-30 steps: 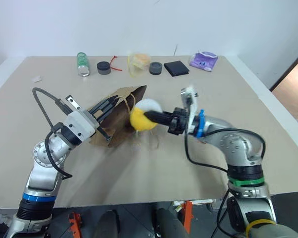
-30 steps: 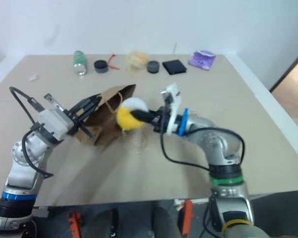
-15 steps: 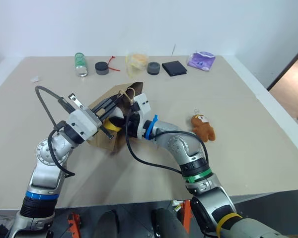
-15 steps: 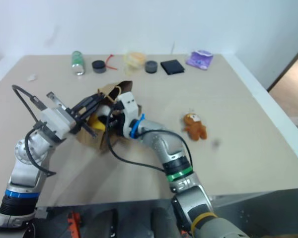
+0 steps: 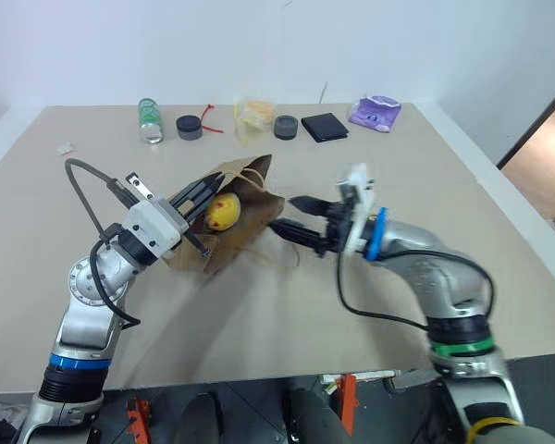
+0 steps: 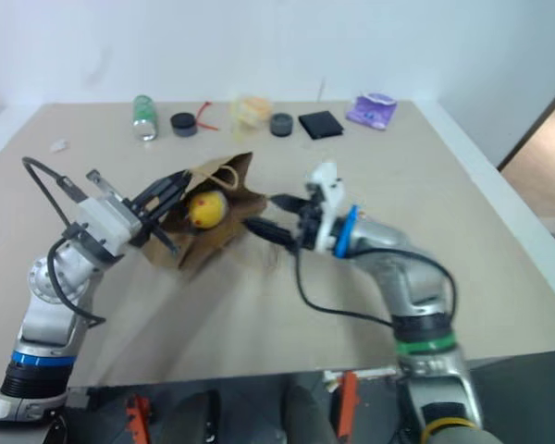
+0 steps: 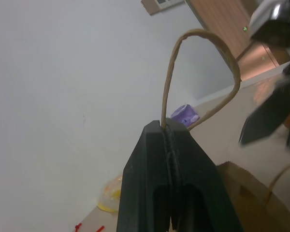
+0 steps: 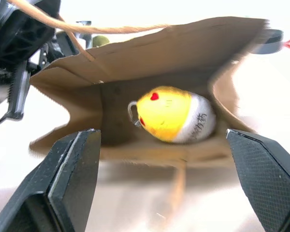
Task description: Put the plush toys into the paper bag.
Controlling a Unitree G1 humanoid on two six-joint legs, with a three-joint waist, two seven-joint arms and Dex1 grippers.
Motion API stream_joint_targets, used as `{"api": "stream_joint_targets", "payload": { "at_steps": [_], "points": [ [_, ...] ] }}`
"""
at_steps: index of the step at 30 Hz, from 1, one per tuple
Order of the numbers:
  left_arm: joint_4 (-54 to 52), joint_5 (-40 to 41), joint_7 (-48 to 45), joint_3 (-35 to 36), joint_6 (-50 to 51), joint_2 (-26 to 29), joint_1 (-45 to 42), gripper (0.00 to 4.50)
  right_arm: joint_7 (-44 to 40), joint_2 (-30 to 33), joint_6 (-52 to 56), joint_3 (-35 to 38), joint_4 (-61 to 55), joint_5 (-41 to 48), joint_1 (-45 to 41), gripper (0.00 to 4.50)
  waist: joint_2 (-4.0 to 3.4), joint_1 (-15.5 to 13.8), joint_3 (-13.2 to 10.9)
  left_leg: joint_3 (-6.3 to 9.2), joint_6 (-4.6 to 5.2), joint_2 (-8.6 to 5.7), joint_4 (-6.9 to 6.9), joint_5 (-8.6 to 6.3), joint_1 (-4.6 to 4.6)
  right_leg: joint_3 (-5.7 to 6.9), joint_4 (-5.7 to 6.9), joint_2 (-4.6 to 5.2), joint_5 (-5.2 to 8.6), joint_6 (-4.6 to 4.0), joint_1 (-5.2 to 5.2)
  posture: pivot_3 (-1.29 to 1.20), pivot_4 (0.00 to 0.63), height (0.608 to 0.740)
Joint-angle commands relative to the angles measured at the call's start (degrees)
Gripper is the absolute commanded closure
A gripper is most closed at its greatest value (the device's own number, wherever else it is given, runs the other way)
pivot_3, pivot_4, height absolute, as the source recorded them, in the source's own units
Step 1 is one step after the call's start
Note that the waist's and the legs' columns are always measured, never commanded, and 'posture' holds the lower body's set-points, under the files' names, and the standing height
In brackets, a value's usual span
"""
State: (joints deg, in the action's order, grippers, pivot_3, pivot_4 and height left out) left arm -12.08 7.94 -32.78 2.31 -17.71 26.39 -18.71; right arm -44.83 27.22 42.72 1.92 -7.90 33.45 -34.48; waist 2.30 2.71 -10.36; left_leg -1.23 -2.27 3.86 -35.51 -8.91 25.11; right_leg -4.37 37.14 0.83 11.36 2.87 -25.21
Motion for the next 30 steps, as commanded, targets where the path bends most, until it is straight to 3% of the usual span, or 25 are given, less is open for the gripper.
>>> {"api": "stream_joint_targets", "payload": {
  "at_steps": [1, 5, 12, 15, 20, 22, 23, 26, 30],
  "points": [
    [-0.89, 0.29, 0.65, 0.87, -1.45, -0.09, -0.80, 4.50, 2.84, 3.88, -1.46, 4.47, 3.02, -2.61, -1.20, 0.04, 0.00, 0.01, 0.00, 0.00, 0.00, 0.00, 0.00, 0.00, -0.02, 0.00, 0.00, 0.00, 0.00, -0.01, 0.01, 0.00, 0.150, 0.740],
    [-0.21, 0.33, 0.49, 0.74, -1.70, -0.33, -1.29, 4.50, 10.73, 8.34, 0.44, 4.70, 14.16, -10.43, -2.23, 0.04, 0.01, -0.02, 0.00, -0.02, 0.00, -0.02, -0.04, 0.01, -0.03, -0.02, 0.00, 0.02, -0.02, -0.01, 0.03, 0.00, 0.150, 0.740],
    [1.14, 0.51, 0.05, 0.51, -2.43, -0.32, -2.50, 4.50, 13.47, 8.65, 5.43, 1.86, 18.82, -14.49, -2.21, 0.04, -0.02, 0.08, -0.01, -0.12, 0.00, -0.04, 0.04, 0.00, -0.03, -0.15, 0.00, -0.01, 0.00, 0.01, -0.04, 0.00, 0.150, 0.740],
    [1.23, 0.60, -0.09, 0.55, -2.57, -0.24, -2.65, 4.50, 13.74, 8.33, 4.56, 2.23, 18.63, -15.09, -2.21, 0.90, -0.02, 0.04, -0.01, -0.12, 0.00, -0.04, 0.04, 0.00, -0.02, -0.16, 0.00, -0.01, 0.00, 0.03, -0.03, 0.00, 0.150, 0.740],
    [1.21, 0.68, -0.26, 0.55, -2.64, -0.14, -2.60, 4.50, 11.53, 7.98, 4.52, 6.13, 15.50, -10.95, -3.15, 3.21, -0.02, 0.02, -0.01, -0.14, 0.01, -0.05, 0.00, 0.01, -0.02, -0.18, 0.00, 0.01, -0.02, 0.07, -0.01, 0.00, 0.150, 0.740],
    [1.21, 0.68, -0.26, 0.53, -2.72, -0.16, -2.58, 4.50, 9.01, 6.29, 3.46, 9.13, 11.24, -5.87, -3.87, 3.87, -0.02, 0.05, -0.01, -0.14, 0.01, -0.05, 0.01, 0.01, -0.02, -0.18, 0.00, 0.00, -0.02, 0.07, -0.02, 0.00, 0.150, 0.740],
    [1.27, 0.68, -0.25, 0.52, -2.76, -0.19, -2.62, 4.50, 7.92, 5.05, 3.47, 10.55, 8.46, -2.83, -4.35, 4.08, -0.03, 0.11, -0.02, -0.14, 0.01, -0.05, 0.01, 0.01, -0.02, -0.18, 0.00, 0.00, -0.02, 0.07, -0.03, 0.00, 0.150, 0.740],
    [1.37, 0.70, -0.25, 0.45, -2.90, -0.23, -2.67, 4.50, 7.05, 2.40, 7.52, 11.62, 1.83, 3.76, -5.43, 4.15, -0.05, 0.26, -0.03, -0.12, 0.01, -0.02, 0.05, 0.00, -0.04, -0.21, 0.00, -0.09, -0.02, 0.07, -0.04, 0.00, 0.150, 0.740],
    [1.37, 0.50, 0.08, 0.08, -3.05, -0.68, -2.77, 4.50, 10.93, -4.55, 13.89, 6.05, -4.27, 8.27, -7.68, 4.15, -0.05, 0.15, -0.02, -0.08, 0.01, 0.00, 0.04, 0.00, -0.04, -0.19, 0.01, -0.10, -0.02, 0.06, -0.02, 0.00, 0.150, 0.740]
  ]
}}
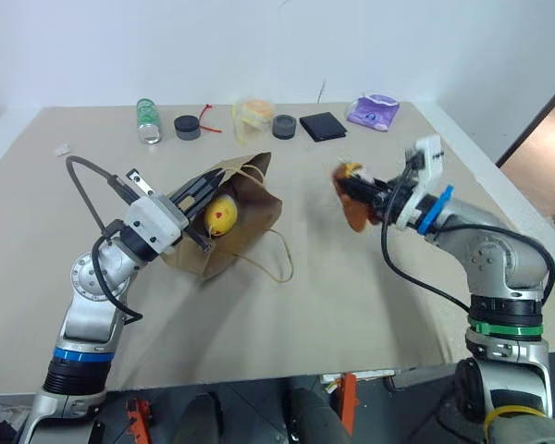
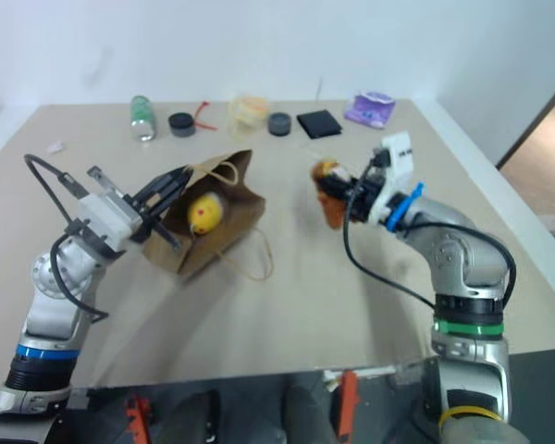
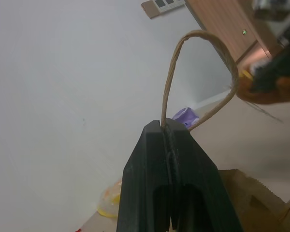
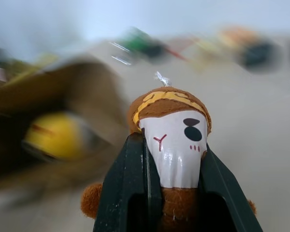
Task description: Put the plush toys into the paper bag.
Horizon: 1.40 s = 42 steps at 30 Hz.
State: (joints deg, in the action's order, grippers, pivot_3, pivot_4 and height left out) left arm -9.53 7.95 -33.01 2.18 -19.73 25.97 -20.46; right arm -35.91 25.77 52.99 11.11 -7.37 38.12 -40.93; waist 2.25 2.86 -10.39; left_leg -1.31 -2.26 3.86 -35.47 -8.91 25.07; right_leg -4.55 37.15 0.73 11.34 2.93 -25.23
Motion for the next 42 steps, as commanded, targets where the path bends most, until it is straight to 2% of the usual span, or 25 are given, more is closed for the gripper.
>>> {"api": "stream_joint_targets", "payload": {
  "at_steps": [1, 10, 17, 18, 21, 24, 25, 31, 35, 39, 42],
  "points": [
    [-1.21, 0.42, 0.39, 0.12, -1.03, -0.38, -1.03, 4.50, 2.97, -5.03, 4.33, -4.78, -5.17, 3.60, -1.56, 4.15, 0.00, -0.02, 0.01, -0.01, 0.00, 0.00, -0.01, 0.00, 0.01, 0.00, 0.00, 0.00, 0.00, 0.00, 0.00, 0.00, 0.150, 0.740],
    [-2.22, 0.04, 0.98, -0.14, -0.67, -1.10, -0.79, 4.50, 7.39, -16.73, 0.08, -16.05, 6.49, -4.81, -4.79, 4.15, 0.02, -0.10, 0.01, -0.01, 0.00, 0.00, -0.03, 0.00, 0.05, 0.00, 0.00, 0.01, -0.02, -0.01, -0.02, 0.00, 0.150, 0.740],
    [-2.86, -0.46, 1.60, -0.37, -0.31, -1.42, -0.50, 4.50, 11.85, -24.97, -13.62, -17.07, 23.29, -14.04, -11.74, 4.15, 0.02, -0.06, 0.01, -0.01, 0.01, 0.02, -0.01, 0.01, 0.05, 0.02, 0.00, -0.02, -0.06, -0.03, -0.05, 0.00, 0.150, 0.740],
    [-2.93, -0.53, 1.71, -0.35, -0.27, -1.44, -0.48, 4.50, 12.07, -25.72, -15.78, -16.80, 24.25, -14.78, -11.81, 3.11, 0.02, -0.06, 0.01, 0.00, 0.01, 0.02, 0.00, 0.01, 0.05, 0.04, 0.00, -0.03, -0.05, -0.04, -0.04, 0.00, 0.150, 0.740],
    [-3.25, -0.58, 2.02, -0.03, -0.11, -1.33, -0.11, 4.50, 10.35, -26.21, -18.08, -17.07, 22.87, -15.48, -10.99, 1.68, 0.02, -0.08, 0.01, 0.01, 0.00, 0.03, 0.02, 0.00, 0.10, 0.05, 0.00, -0.02, -0.01, -0.04, -0.06, 0.00, 0.150, 0.740],
    [-3.51, -0.64, 2.28, 0.21, 0.07, -1.31, 0.30, 4.50, 7.75, -24.34, -17.45, -17.07, 17.93, -14.66, -8.37, 0.13, 0.02, -0.11, 0.01, 0.00, -0.01, 0.02, 0.02, -0.01, 0.13, 0.04, -0.01, -0.01, 0.01, -0.01, -0.06, 0.00, 0.150, 0.740],
    [-3.54, -0.67, 2.42, 0.24, 0.19, -1.38, 0.33, 4.50, 6.17, -23.12, -16.99, -17.17, 15.55, -14.03, -7.03, 0.04, 0.02, -0.18, 0.01, 0.01, -0.01, 0.03, 0.04, -0.01, 0.13, 0.05, -0.01, -0.01, 0.01, 0.00, -0.06, 0.00, 0.150, 0.740],
    [-3.04, -0.67, 2.56, 0.25, 0.10, -1.43, 0.35, 4.50, 0.59, -15.80, -13.70, -15.83, 4.57, -10.94, -0.51, 0.04, 0.02, -0.22, 0.01, 0.00, -0.01, 0.02, 0.03, -0.01, 0.10, 0.05, 0.00, 0.01, 0.04, -0.02, -0.04, 0.00, 0.150, 0.740],
    [-2.71, -0.58, 2.43, 0.16, -0.01, -1.52, 0.14, 4.50, -6.23, -7.49, -11.77, -13.10, -3.35, -6.50, 4.71, 0.04, 0.02, -0.19, 0.01, 0.00, 0.00, 0.02, 0.03, 0.00, 0.04, 0.05, 0.00, 0.01, 0.00, -0.06, -0.04, 0.00, 0.150, 0.740],
    [-2.28, -0.32, 2.15, 0.19, -0.12, -1.53, -0.09, 4.50, -15.60, 5.35, -15.52, -18.01, -10.67, -10.28, 13.01, 0.04, 0.03, -0.35, 0.02, 0.00, -0.02, -0.01, 0.04, -0.01, 0.07, 0.05, -0.02, 0.08, 0.10, -0.01, -0.01, 0.00, 0.150, 0.740],
    [-1.63, -0.28, 1.93, 0.09, -0.29, -1.63, -0.49, 4.50, -17.94, 9.67, -20.87, -22.91, -11.56, -15.67, 17.63, 0.04, 0.03, 0.12, 0.02, -0.04, -0.03, -0.02, 0.04, -0.03, -0.01, 0.04, -0.03, 0.08, 0.12, -0.02, -0.02, 0.00, 0.150, 0.740]
  ]
}}
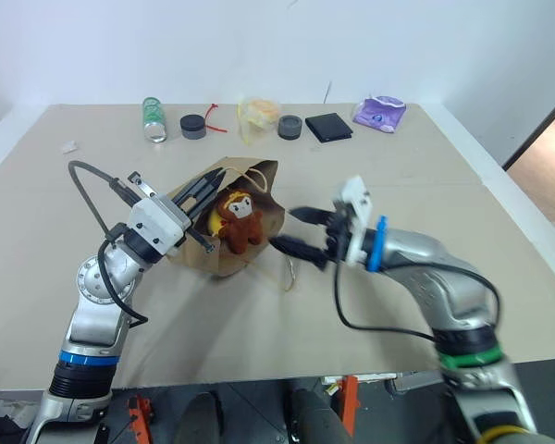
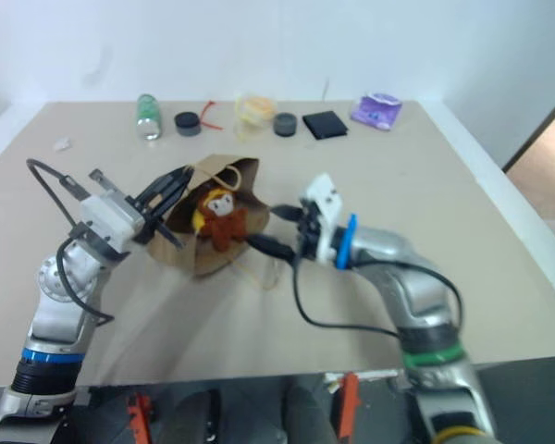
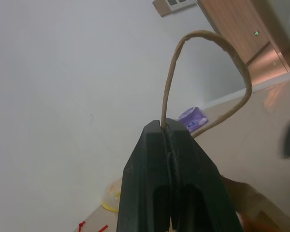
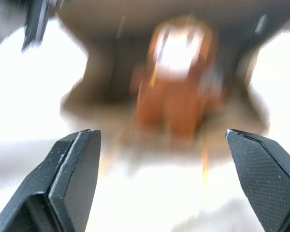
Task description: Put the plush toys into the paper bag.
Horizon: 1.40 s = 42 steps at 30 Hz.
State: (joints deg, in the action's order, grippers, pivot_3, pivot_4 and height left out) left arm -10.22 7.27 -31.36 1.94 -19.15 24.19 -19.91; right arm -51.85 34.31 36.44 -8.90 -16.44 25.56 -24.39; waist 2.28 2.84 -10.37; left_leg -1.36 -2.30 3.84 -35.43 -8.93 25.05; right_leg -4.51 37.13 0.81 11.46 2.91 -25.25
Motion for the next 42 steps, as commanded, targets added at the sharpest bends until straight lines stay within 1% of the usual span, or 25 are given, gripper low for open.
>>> {"api": "stream_joint_targets", "payload": {
  "at_steps": [1, 4, 7, 12, 15, 16, 19, 22, 23, 26, 28, 32, 34, 36, 42],
  "points": [
    [-0.80, 0.38, 0.24, 0.26, -0.91, 0.08, -1.15, 4.50, -2.19, 1.77, -6.14, -4.27, -2.04, -5.01, 2.07, 0.04, 0.00, 0.23, 0.00, 0.00, 0.00, 0.01, 0.00, 0.00, -0.02, 0.00, 0.00, -0.02, -0.01, -0.02, 0.00, 0.00, 0.150, 0.740],
    [-0.68, 0.43, 0.05, 0.03, -0.72, -0.10, -1.37, 4.50, 1.06, 0.57, -13.99, -8.26, 3.23, -12.99, 2.75, 0.04, 0.00, 0.19, 0.00, 0.09, 0.01, 0.01, 0.00, 0.01, -0.07, 0.00, 0.03, -0.09, -0.08, -0.07, 0.00, 0.00, 0.150, 0.740],
    [-0.89, 0.45, -0.07, -0.01, -0.53, -0.15, -1.27, 4.50, 4.57, -1.53, -24.58, -10.69, 9.38, -20.55, 1.89, 0.04, 0.01, 0.17, 0.00, 0.07, -0.02, -0.02, -0.17, 0.02, -0.06, -0.04, 0.02, -0.06, -0.11, -0.04, 0.05, 0.00, 0.150, 0.740],
    [-1.34, 0.46, -0.10, 0.01, -0.08, -0.05, -1.10, 4.50, 7.59, -3.25, -36.08, -11.66, 15.24, -27.46, 0.86, 0.04, 0.02, 0.01, 0.00, 0.03, -0.03, -0.02, -0.22, 0.04, -0.07, -0.07, 0.02, -0.07, -0.12, -0.01, 0.08, 0.00, 0.150, 0.740],
    [-1.55, 0.43, -0.07, 0.28, 0.09, 0.20, -1.00, 4.50, 12.63, -4.94, -44.43, -9.40, 19.83, -30.29, -0.66, 0.85, 0.02, -0.08, 0.00, 0.04, -0.03, -0.02, -0.20, 0.04, -0.08, -0.07, 0.02, -0.07, -0.13, -0.01, 0.10, 0.00, 0.150, 0.740],
    [-1.62, 0.47, -0.06, 0.40, 0.18, 0.29, -1.00, 4.50, 13.57, -4.92, -47.37, -8.78, 20.87, -30.97, -1.12, 1.21, 0.02, -0.10, 0.00, 0.03, -0.03, -0.03, -0.21, 0.04, -0.07, -0.08, 0.02, -0.06, -0.13, 0.00, 0.09, 0.00, 0.150, 0.740],
    [-1.67, 0.48, -0.05, 0.49, 0.33, 0.37, -1.00, 4.50, 14.92, -4.71, -52.80, -7.29, 22.41, -31.57, -1.79, 2.82, 0.02, -0.14, 0.00, 0.03, -0.03, -0.03, -0.19, 0.04, -0.02, -0.09, 0.02, -0.06, -0.14, 0.01, 0.07, 0.00, 0.150, 0.740],
    [-1.58, 0.54, -0.11, 0.57, 0.42, 0.46, -1.05, 4.50, 16.72, -4.44, -56.69, -5.59, 23.11, -32.37, -1.98, 4.26, 0.02, -0.14, 0.00, 0.03, -0.03, -0.03, -0.11, 0.04, -0.03, -0.10, 0.01, -0.07, -0.12, 0.01, 0.05, 0.00, 0.150, 0.740],
    [-1.34, 0.62, -0.03, 0.76, 0.52, 0.48, -1.24, 4.50, 17.41, -4.16, -57.95, -4.87, 23.45, -32.72, -2.08, 4.43, 0.02, -0.14, 0.00, 0.03, -0.03, -0.03, -0.09, 0.04, -0.03, -0.09, 0.01, -0.07, -0.12, 0.00, 0.05, 0.00, 0.150, 0.740],
    [-0.59, 1.49, 1.00, 1.99, 1.86, 0.20, -2.20, 4.50, 20.07, -3.79, -60.96, -2.36, 23.96, -33.60, -3.05, 4.43, 0.02, -0.16, 0.00, 0.04, -0.03, -0.03, -0.08, 0.04, -0.03, -0.09, 0.01, -0.08, -0.11, 0.00, 0.06, 0.00, 0.150, 0.740],
    [-0.04, 2.23, 2.09, 3.18, 3.17, 0.00, -3.68, 4.50, 22.62, -3.96, -62.38, 0.16, 23.61, -33.69, -5.45, 4.43, 0.01, -0.13, -0.01, 0.04, -0.03, -0.04, -0.10, 0.04, -0.03, -0.10, 0.02, -0.07, -0.11, 0.01, 0.06, 0.00, 0.150, 0.740],
    [-0.11, 4.75, 5.00, 5.35, 6.89, -0.96, -7.04, 4.50, 25.84, -5.13, -62.43, 2.75, 22.21, -33.69, -11.84, 4.43, 0.02, -0.06, -0.02, 0.03, -0.02, -0.03, -0.14, 0.08, -0.07, -0.12, 0.02, -0.08, -0.23, 0.04, 0.06, 0.00, 0.150, 0.740],
    [-0.53, 5.51, 5.85, 5.86, 8.58, -1.21, -7.89, 4.50, 26.06, -6.19, -60.51, 3.16, 20.83, -32.81, -15.24, 4.43, 0.02, -0.08, -0.02, 0.04, 0.00, -0.03, -0.12, 0.10, -0.07, -0.11, 0.02, -0.09, -0.24, 0.04, 0.07, 0.00, 0.150, 0.740],
    [-0.78, 5.60, 6.14, 5.93, 9.47, -1.16, -7.87, 4.50, 24.55, -7.22, -57.52, 2.99, 19.47, -30.94, -16.97, 4.43, 0.02, -0.09, -0.01, 0.04, 0.00, -0.03, -0.08, 0.10, -0.08, -0.13, 0.02, -0.10, -0.23, 0.03, 0.06, 0.00, 0.150, 0.740],
    [-0.58, 5.55, 6.65, 5.90, 11.62, -1.32, -5.02, 4.50, 20.60, -7.97, -55.52, 0.71, 14.67, -30.36, -17.40, 4.43, 0.02, -0.19, -0.01, 0.05, -0.05, -0.04, 0.00, 0.05, 0.00, -0.15, 0.01, -0.09, -0.08, 0.08, 0.06, 0.00, 0.150, 0.740]
  ]
}}
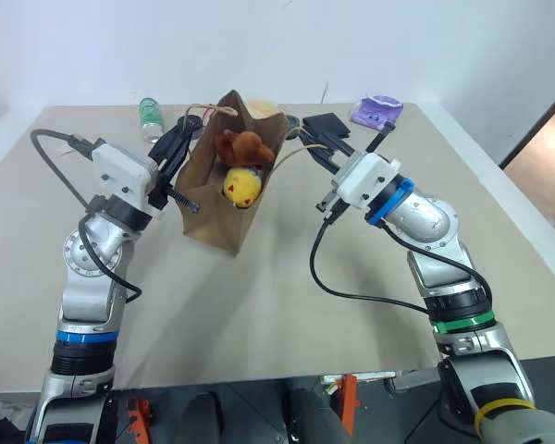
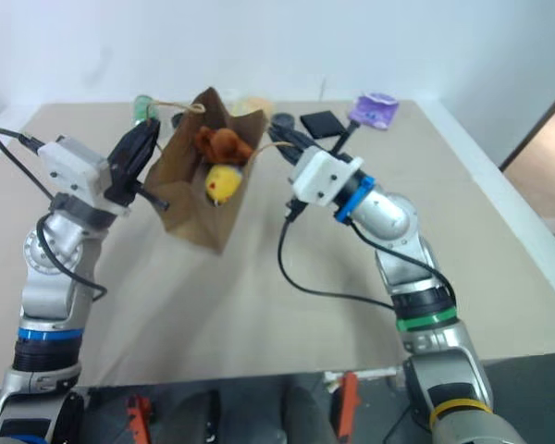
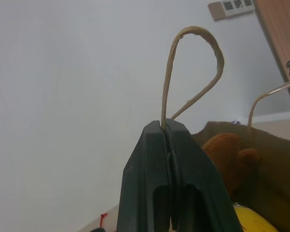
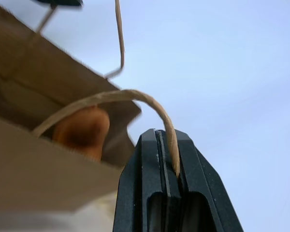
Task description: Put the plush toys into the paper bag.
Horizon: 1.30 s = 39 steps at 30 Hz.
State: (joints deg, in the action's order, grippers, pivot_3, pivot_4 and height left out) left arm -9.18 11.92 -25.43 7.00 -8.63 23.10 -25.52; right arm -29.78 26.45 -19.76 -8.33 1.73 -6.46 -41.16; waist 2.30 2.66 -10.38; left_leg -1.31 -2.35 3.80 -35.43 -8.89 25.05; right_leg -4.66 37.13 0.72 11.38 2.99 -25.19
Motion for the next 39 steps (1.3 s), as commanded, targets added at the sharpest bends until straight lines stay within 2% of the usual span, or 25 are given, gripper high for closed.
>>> {"api": "stream_joint_targets", "payload": {
  "at_steps": [1, 4, 5, 6, 7, 9, 10, 11, 13, 17, 19, 22, 25, 27, 28, 29, 34, 39],
  "points": [
    [-1.39, 1.39, 0.82, 0.92, 2.09, -0.43, 0.94, 4.50, -2.71, 0.27, 0.90, -0.52, -3.65, 1.57, -0.58, 4.43, 0.00, -0.01, 0.00, 0.00, 0.00, 0.00, 0.00, -0.01, 0.01, -0.01, 0.00, 0.00, 0.00, 0.00, -0.01, 0.00, 0.150, 0.740],
    [-0.96, 4.37, 0.69, 1.39, 6.39, -1.18, 1.69, 4.50, -6.65, 1.32, 2.38, -2.42, -4.72, 1.65, 0.48, 4.43, 0.00, -0.02, 0.00, 0.01, 0.00, 0.00, -0.01, 0.00, 0.00, 0.01, 0.00, 0.00, 0.02, -0.04, -0.01, 0.00, 0.150, 0.740],
    [-1.01, 4.86, 0.70, 1.57, 7.17, -1.32, 1.86, 4.50, -7.27, 1.35, 2.98, -2.63, -5.00, 1.87, 0.76, 3.79, 0.00, -0.02, 0.00, 0.00, 0.01, 0.00, -0.03, 0.00, -0.02, 0.01, 0.00, 0.00, 0.00, -0.04, 0.01, 0.00, 0.150, 0.740],
    [-1.12, 5.39, 0.57, 1.62, 8.04, -1.43, 1.98, 4.50, -7.89, 1.45, 3.11, -2.80, -5.09, 2.09, 0.99, 3.56, 0.00, -0.01, 0.00, 0.00, 0.01, 0.00, -0.04, 0.00, -0.02, 0.01, 0.00, 0.00, -0.01, -0.04, 0.00, 0.00, 0.150, 0.740],
    [-1.30, 5.43, 0.53, 1.62, 8.21, -1.45, 2.12, 4.50, -8.09, 1.35, 3.01, -2.71, -5.02, 2.29, 1.10, 3.11, 0.00, -0.01, 0.00, 0.00, 0.01, 0.00, -0.05, 0.00, -0.02, 0.01, 0.01, 0.00, -0.03, -0.05, 0.00, 0.00, 0.150, 0.740],
    [-1.94, 6.24, 0.01, 1.38, 9.36, -1.39, 2.53, 3.92, -8.28, 0.96, 3.16, -2.06, -4.73, 3.05, 1.31, 2.02, 0.00, -0.01, 0.00, 0.00, 0.02, 0.00, -0.06, 0.01, -0.02, 0.01, 0.01, 0.00, -0.05, -0.06, 0.00, 0.00, 0.150, 0.740],
    [-2.39, 6.49, -0.24, 1.27, 9.66, -1.31, 2.78, 3.46, -8.15, 0.80, 3.18, -1.59, -4.58, 3.41, 1.25, 1.35, 0.00, -0.01, 0.00, 0.00, 0.02, 0.00, -0.06, 0.01, -0.04, 0.01, 0.01, 0.00, -0.06, -0.06, 0.00, 0.00, 0.150, 0.740],
    [-2.94, 7.17, -0.63, 1.17, 10.43, -1.21, 3.02, 3.21, -8.03, 0.61, 3.39, -0.94, -4.45, 4.12, 1.12, 1.07, 0.00, -0.01, 0.00, 0.00, 0.02, 0.00, -0.06, 0.02, -0.03, 0.01, 0.01, 0.00, -0.07, -0.06, 0.00, 0.00, 0.150, 0.740],
    [-4.10, 8.24, -0.86, 1.43, 11.66, -0.96, 3.32, 2.13, -7.92, 0.00, 5.23, 0.56, -4.66, 6.67, 1.04, 0.02, 0.00, -0.01, 0.00, 0.00, 0.02, 0.01, -0.06, 0.02, -0.03, 0.01, 0.01, 0.00, -0.07, -0.06, 0.00, 0.00, 0.150, 0.740],
    [-8.95, 15.94, -0.57, 4.74, 19.77, 0.49, 4.62, 0.22, -9.71, -0.87, 17.17, 4.16, -6.93, 17.07, 2.77, 0.00, 0.00, -0.02, 0.00, 0.00, 0.02, 0.01, -0.05, 0.02, -0.02, 0.01, 0.01, -0.01, -0.06, -0.07, 0.00, 0.00, 0.150, 0.740],
    [-11.55, 19.76, -0.39, 6.48, 23.88, 1.56, 5.79, 0.09, -11.46, -0.67, 24.43, 4.88, -8.27, 22.19, 4.33, 0.00, 0.00, 0.01, 0.00, 0.01, 0.01, 0.02, -0.04, 0.01, -0.02, 0.01, 0.01, -0.01, -0.05, -0.08, 0.01, 0.00, 0.150, 0.740],
    [-15.80, 26.70, -0.20, 9.93, 30.14, 3.78, 9.58, 0.00, -12.76, -1.38, 33.48, 5.16, -9.80, 28.10, 6.71, 0.74, 0.01, 0.14, 0.01, 0.02, 0.01, 0.03, -0.02, 0.01, -0.07, 0.01, 0.01, -0.01, -0.02, -0.11, 0.03, 0.00, 0.150, 0.740],
    [-18.34, 33.80, -0.82, 12.87, 35.84, 5.96, 13.84, 0.00, -13.96, -2.57, 37.30, 2.40, -9.53, 28.52, 7.55, 2.19, 0.00, 0.24, 0.00, 0.02, 0.02, 0.03, -0.01, 0.01, -0.06, 0.01, 0.03, -0.01, -0.02, -0.11, -0.01, 0.00, 0.150, 0.740],
    [-19.34, 37.11, -1.51, 13.81, 38.35, 7.25, 15.93, 0.00, -14.48, -3.86, 39.66, 1.21, -8.99, 28.99, 7.11, 3.34, 0.00, 0.28, 0.00, 0.02, 0.02, 0.05, -0.03, 0.01, -0.08, 0.02, 0.04, -0.03, -0.04, -0.13, -0.01, 0.00, 0.150, 0.740],
    [-19.91, 37.15, -2.66, 13.45, 38.98, 8.24, 17.38, 0.00, -14.99, -4.67, 40.09, 0.13, -8.09, 28.57, 6.62, 3.94, 0.01, 0.26, 0.00, 0.03, 0.03, 0.05, -0.04, 0.02, -0.09, 0.04, 0.05, -0.04, -0.05, -0.15, -0.02, 0.00, 0.150, 0.740],
    [-20.51, 37.70, -3.85, 12.89, 39.93, 9.06, 19.01, 0.00, -15.39, -5.73, 40.37, -0.96, -6.75, 28.14, 6.01, 4.34, 0.01, 0.26, 0.00, 0.05, 0.03, 0.06, -0.06, 0.02, -0.09, 0.06, 0.05, -0.06, -0.07, -0.17, -0.01, 0.00, 0.150, 0.740],
    [-20.83, 32.30, -5.94, 9.16, 38.03, 10.37, 22.69, 0.00, -17.58, -10.71, 38.67, -4.52, 0.01, 26.15, 2.08, 4.43, 0.01, 0.27, 0.01, 0.06, 0.03, 0.06, -0.06, 0.02, -0.10, 0.06, 0.05, -0.06, -0.08, -0.20, -0.02, 0.00, 0.150, 0.740],
    [-19.81, 28.14, -5.82, 7.25, 35.79, 9.25, 22.34, 0.00, -18.62, -16.40, 35.43, -6.33, 8.24, 23.63, -3.71, 4.43, 0.01, 0.20, 0.00, 0.05, 0.02, 0.06, -0.06, 0.02, -0.06, 0.06, 0.05, -0.06, -0.08, -0.20, -0.06, 0.00, 0.150, 0.740]
  ]
}}
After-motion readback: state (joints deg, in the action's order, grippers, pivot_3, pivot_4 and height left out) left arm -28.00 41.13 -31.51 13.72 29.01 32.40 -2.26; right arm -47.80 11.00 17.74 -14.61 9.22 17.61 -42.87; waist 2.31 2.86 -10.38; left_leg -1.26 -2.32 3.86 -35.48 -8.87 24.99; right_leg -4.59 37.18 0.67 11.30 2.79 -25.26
